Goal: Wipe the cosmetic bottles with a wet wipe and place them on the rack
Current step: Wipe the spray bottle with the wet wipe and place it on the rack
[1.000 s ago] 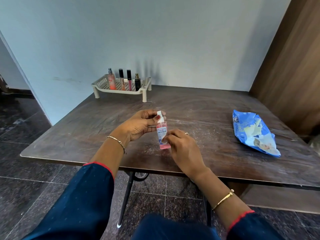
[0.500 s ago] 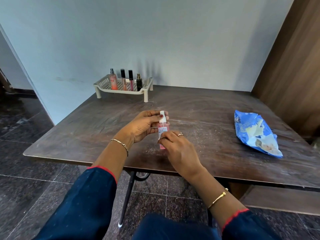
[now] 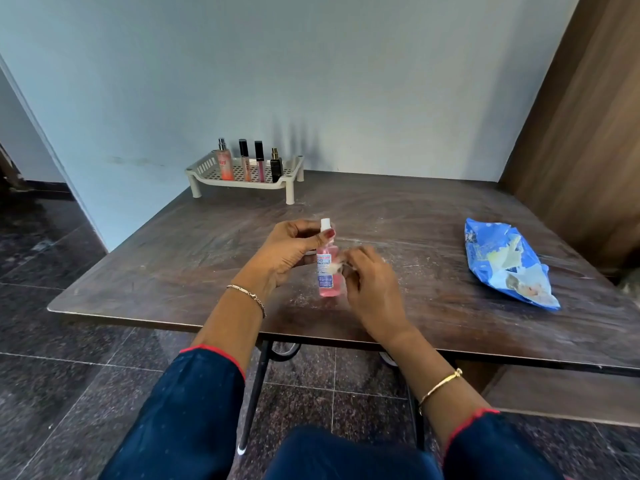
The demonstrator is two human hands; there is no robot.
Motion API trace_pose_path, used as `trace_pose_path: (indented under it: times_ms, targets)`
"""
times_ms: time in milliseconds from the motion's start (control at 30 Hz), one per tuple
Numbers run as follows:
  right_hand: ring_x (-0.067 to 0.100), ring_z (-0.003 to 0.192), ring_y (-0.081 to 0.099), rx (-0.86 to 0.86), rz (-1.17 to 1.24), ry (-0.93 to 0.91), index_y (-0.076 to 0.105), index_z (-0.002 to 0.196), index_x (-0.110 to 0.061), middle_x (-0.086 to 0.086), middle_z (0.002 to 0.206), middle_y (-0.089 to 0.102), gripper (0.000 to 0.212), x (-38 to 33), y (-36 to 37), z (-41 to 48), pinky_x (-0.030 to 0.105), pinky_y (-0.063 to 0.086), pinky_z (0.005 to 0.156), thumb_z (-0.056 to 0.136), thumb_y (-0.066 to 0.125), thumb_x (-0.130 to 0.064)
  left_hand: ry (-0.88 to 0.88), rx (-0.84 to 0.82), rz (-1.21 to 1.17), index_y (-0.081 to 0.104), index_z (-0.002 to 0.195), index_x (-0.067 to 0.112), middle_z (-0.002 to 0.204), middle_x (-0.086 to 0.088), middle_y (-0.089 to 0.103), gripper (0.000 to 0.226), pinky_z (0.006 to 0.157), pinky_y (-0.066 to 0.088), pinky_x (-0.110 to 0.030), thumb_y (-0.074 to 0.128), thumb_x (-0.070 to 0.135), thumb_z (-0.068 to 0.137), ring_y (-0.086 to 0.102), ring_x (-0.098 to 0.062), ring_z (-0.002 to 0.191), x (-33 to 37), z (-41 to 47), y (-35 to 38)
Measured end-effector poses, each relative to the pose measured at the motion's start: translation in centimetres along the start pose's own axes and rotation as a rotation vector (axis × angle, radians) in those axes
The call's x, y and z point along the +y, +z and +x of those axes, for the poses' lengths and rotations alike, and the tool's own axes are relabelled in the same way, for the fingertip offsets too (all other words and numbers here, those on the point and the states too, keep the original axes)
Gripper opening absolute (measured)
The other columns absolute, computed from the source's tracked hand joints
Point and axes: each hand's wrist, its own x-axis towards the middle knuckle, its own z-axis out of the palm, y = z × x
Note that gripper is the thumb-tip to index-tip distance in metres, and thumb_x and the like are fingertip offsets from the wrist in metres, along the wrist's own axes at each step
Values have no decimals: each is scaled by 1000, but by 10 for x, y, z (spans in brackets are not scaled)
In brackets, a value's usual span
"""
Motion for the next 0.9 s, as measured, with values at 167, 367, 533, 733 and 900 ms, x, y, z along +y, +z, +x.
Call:
trace_pose_path:
  times_ms: [167, 367, 533, 733, 900]
  targets:
    - [8, 81, 48, 101, -9, 68, 64, 102, -6, 5, 98, 63, 16, -10, -10, 31, 9, 34, 68, 90, 54, -4, 2, 51, -242, 70, 101, 6, 81, -2, 72, 21, 62, 55, -24, 69, 15, 83, 66, -11, 70, -8, -7, 16]
    - [25, 69, 58, -6, -135, -174, 68, 99, -7, 7, 91, 62, 19, -1, -17, 7, 39, 50, 55, 83, 58, -3, -34, 131, -354, 69, 87, 9, 71, -1, 70, 8, 56, 54, -24, 67, 16, 85, 65, -12, 62, -21, -4, 23]
    - [27, 68, 59, -52, -135, -168, 68, 96, -7, 7, 93, 63, 18, 5, -17, -28, 43, 51, 51, 82, 58, -2, -31, 131, -312, 68, 86, 11, 75, 1, 69, 7, 58, 54, -24, 65, 17, 87, 67, -10, 68, -23, -1, 25]
    - [26, 70, 59, -78, -113, -173, 68, 98, -6, 9, 92, 61, 19, 5, -21, -23, 43, 51, 52, 86, 53, -6, -47, 119, -355, 68, 85, 14, 83, -2, 69, 7, 60, 54, -26, 63, 18, 88, 64, -14, 74, -18, 0, 28]
    - [20, 82, 60, 44, -53, -107, 69, 102, -8, 6, 100, 63, 24, 5, -17, 10, 32, 52, 65, 88, 50, -6, -41, 27, -377, 69, 93, 12, 73, 1, 70, 8, 62, 54, -27, 63, 15, 87, 62, -13, 66, -8, -3, 30]
